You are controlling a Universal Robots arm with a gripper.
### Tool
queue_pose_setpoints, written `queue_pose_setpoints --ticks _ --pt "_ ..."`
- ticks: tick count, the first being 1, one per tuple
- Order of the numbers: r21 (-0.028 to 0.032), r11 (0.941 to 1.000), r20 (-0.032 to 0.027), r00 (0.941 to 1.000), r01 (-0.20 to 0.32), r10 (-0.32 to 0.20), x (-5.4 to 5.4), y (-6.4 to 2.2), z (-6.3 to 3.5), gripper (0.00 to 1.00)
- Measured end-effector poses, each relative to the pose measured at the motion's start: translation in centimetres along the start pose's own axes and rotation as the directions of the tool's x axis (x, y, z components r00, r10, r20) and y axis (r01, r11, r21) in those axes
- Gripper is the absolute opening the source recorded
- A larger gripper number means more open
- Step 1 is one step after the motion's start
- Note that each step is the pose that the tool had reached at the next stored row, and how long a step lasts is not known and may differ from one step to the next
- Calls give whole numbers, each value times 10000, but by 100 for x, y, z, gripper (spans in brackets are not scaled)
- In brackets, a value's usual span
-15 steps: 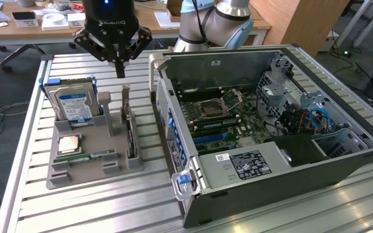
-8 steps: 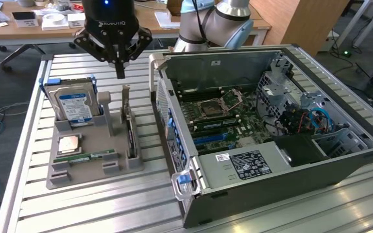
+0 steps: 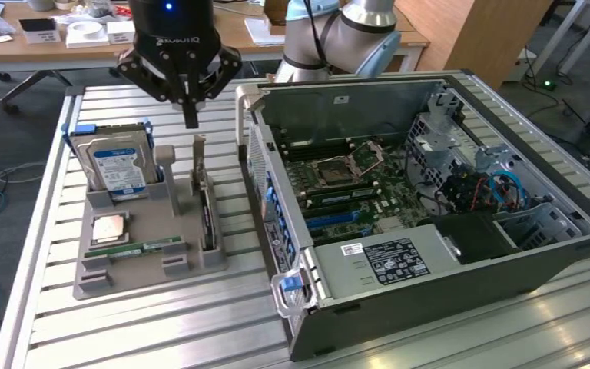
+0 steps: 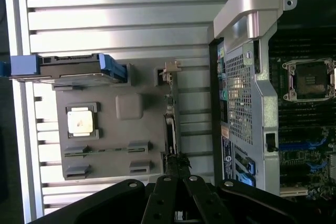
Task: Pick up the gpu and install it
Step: 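Reach for the gpu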
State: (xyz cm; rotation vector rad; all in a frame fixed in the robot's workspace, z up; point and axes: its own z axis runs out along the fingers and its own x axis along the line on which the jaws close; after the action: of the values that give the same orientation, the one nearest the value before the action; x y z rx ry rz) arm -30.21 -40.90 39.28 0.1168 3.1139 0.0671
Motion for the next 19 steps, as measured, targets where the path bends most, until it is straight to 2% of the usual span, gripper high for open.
queue_pose_setpoints --ticks 7,19 --pt "17 10000 2 10000 0 0 -4 -50 -2 11" --pt "91 10000 7 10000 3 -3 -9 -114 -5 11"
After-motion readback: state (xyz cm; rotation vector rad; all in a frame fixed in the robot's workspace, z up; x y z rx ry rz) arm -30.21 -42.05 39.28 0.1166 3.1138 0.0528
